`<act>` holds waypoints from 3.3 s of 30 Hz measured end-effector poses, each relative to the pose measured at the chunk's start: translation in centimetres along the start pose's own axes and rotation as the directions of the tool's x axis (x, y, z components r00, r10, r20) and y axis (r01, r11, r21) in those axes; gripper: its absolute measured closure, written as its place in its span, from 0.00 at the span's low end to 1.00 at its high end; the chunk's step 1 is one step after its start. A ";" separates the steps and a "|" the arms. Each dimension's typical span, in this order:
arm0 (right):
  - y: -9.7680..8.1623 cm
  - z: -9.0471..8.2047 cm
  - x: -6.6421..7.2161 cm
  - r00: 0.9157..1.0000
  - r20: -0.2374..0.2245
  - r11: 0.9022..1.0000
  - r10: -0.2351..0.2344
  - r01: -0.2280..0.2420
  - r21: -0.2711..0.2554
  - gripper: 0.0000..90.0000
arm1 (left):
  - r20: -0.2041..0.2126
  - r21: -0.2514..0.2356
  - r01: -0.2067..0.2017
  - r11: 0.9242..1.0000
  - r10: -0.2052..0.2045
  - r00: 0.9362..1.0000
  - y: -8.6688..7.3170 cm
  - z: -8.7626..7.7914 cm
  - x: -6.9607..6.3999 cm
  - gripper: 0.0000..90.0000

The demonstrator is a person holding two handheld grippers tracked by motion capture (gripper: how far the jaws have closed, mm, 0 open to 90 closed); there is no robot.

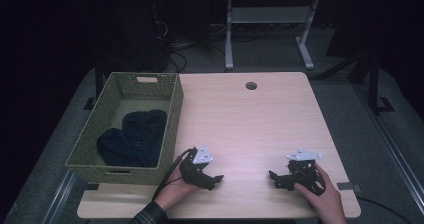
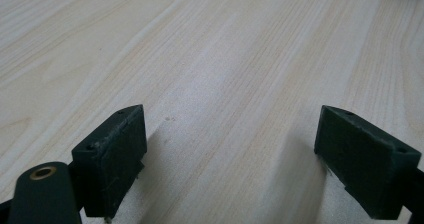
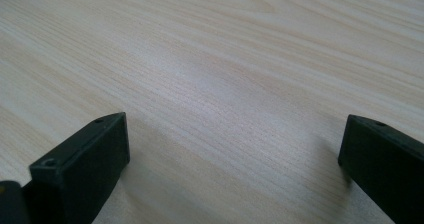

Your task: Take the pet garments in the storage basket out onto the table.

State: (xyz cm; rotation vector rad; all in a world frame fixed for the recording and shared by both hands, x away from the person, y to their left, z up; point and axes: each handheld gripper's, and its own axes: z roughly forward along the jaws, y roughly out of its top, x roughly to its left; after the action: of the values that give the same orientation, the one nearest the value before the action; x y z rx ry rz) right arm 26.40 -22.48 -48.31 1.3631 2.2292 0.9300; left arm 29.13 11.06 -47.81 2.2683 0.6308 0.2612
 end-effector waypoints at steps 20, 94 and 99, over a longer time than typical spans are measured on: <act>0.0 0.0 0.0 1.000 0.000 1.000 -0.004 0.004 0.001 0.00 | -0.005 0.029 0.035 0.999 -0.035 0.999 0.5 0.0 0.1 0.15; 0.0 0.0 0.0 1.000 0.000 1.000 -0.003 0.003 0.001 0.00 | 0.029 -0.079 0.069 0.994 -0.066 0.997 8.1 -7.8 3.2 0.16; 0.0 0.0 0.0 1.000 0.000 1.000 -0.003 0.003 0.001 0.00 | 0.029 -0.094 0.076 0.993 -0.074 0.997 8.6 -8.7 4.0 0.15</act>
State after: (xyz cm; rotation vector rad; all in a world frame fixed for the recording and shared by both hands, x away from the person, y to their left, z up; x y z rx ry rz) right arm 26.41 -22.50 -48.30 1.3600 2.2314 0.9280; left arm 32.48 13.39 -35.64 2.1486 0.6748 0.2201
